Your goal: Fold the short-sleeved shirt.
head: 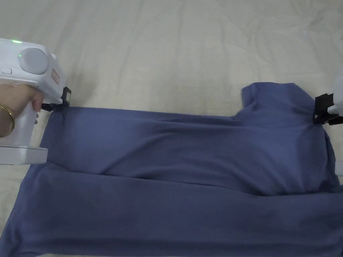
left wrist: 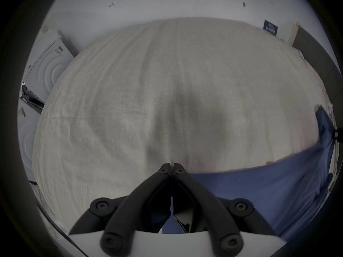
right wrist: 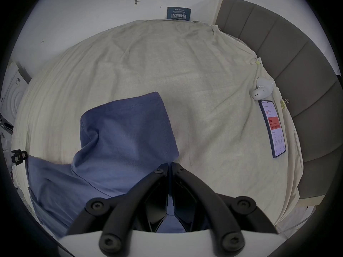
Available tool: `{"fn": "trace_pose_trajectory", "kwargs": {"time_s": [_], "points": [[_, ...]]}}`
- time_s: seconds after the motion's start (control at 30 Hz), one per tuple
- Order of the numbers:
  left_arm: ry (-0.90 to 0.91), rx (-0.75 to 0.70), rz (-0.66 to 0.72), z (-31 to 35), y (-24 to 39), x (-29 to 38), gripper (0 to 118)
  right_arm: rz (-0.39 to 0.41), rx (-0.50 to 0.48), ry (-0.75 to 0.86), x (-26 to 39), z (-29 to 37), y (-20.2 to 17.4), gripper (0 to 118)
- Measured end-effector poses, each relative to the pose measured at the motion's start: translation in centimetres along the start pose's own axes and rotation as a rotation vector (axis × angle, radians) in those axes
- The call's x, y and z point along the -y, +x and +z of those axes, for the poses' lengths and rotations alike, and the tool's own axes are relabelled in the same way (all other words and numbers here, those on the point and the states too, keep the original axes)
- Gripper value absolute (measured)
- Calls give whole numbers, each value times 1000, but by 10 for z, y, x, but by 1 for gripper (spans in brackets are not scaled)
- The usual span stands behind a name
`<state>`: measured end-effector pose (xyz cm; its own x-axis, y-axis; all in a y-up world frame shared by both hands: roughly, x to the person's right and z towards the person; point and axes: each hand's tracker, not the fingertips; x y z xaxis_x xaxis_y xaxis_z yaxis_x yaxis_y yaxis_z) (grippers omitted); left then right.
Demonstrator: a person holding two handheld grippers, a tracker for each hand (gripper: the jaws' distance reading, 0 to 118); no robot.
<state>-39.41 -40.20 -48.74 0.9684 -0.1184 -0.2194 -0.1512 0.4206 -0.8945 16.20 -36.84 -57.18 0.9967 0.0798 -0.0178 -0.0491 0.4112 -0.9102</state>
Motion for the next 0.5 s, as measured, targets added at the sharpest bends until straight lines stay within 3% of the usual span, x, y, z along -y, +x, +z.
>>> {"fn": "trace_pose_trajectory", "kwargs": {"time_s": [0.3,0.5], "points": [[264,123,199,89,-39,28,0,42,13,135,24,58,-1,2],[350,132,145,152,-54,72,0,40,-14,209,67,116,15,2]]}}
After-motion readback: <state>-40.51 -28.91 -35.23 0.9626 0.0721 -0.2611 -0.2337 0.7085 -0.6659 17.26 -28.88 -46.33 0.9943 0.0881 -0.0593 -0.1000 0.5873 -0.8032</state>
